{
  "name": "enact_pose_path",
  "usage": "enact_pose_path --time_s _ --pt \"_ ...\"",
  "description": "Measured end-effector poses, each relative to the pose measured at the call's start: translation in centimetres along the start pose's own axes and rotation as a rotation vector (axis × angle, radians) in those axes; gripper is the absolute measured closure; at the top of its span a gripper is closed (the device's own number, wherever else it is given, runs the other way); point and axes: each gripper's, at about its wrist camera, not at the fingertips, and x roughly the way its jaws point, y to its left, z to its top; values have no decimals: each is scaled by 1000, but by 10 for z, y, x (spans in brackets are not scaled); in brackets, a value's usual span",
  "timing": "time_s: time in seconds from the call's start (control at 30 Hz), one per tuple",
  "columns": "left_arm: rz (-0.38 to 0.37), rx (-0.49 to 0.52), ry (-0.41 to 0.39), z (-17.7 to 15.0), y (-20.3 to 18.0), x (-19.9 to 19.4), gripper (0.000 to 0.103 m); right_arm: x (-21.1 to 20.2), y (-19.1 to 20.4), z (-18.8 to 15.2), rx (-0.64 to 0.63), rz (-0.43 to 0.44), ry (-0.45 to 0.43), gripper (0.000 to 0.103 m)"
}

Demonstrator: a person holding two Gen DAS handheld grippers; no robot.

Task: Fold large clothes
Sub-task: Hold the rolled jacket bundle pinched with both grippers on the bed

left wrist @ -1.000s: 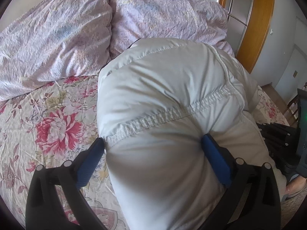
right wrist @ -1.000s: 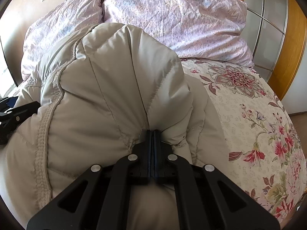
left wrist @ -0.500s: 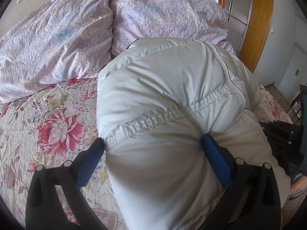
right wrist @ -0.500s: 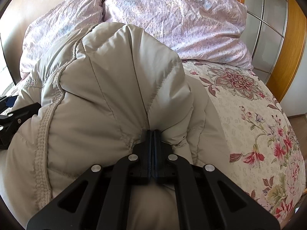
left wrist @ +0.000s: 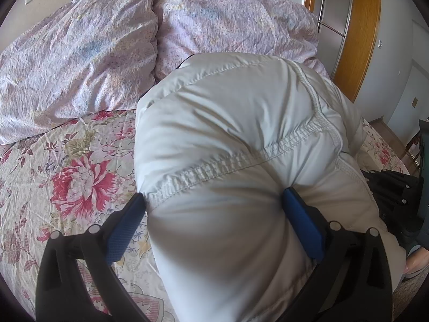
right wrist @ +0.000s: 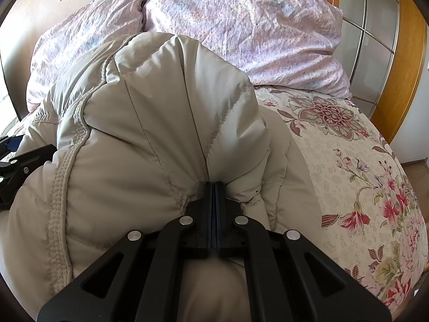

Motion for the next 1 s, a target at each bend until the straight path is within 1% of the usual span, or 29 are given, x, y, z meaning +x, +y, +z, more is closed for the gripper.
enact_pose_path --time_s 0.5,0.57,0.63,0.67,0.73,0.77,0.87,0.93,1.0 --pt "8 -9 -18 0 0 4 2 2 0 -2 13 1 -17 102" --pt "12 -6 -15 1 0 4 2 2 0 -1 4 -2 -6 102" --pt "15 2 -2 4 0 4 2 1 -1 6 0 -6 33 102" --pt "20 11 4 5 -1 3 2 -2 -1 12 6 -11 63 102" --pt "33 24 8 6 -2 2 2 -12 -4 18 39 4 75 101" --pt "38 28 9 6 -2 2 2 -21 -7 23 67 33 50 101" --pt "50 37 8 6 -5 2 2 -36 -7 32 99 75 -4 101" --pt "61 42 7 5 -6 2 2 -36 -4 39 104 86 -30 101" --pt "74 50 2 6 -7 2 2 -25 1 42 93 82 -17 101"
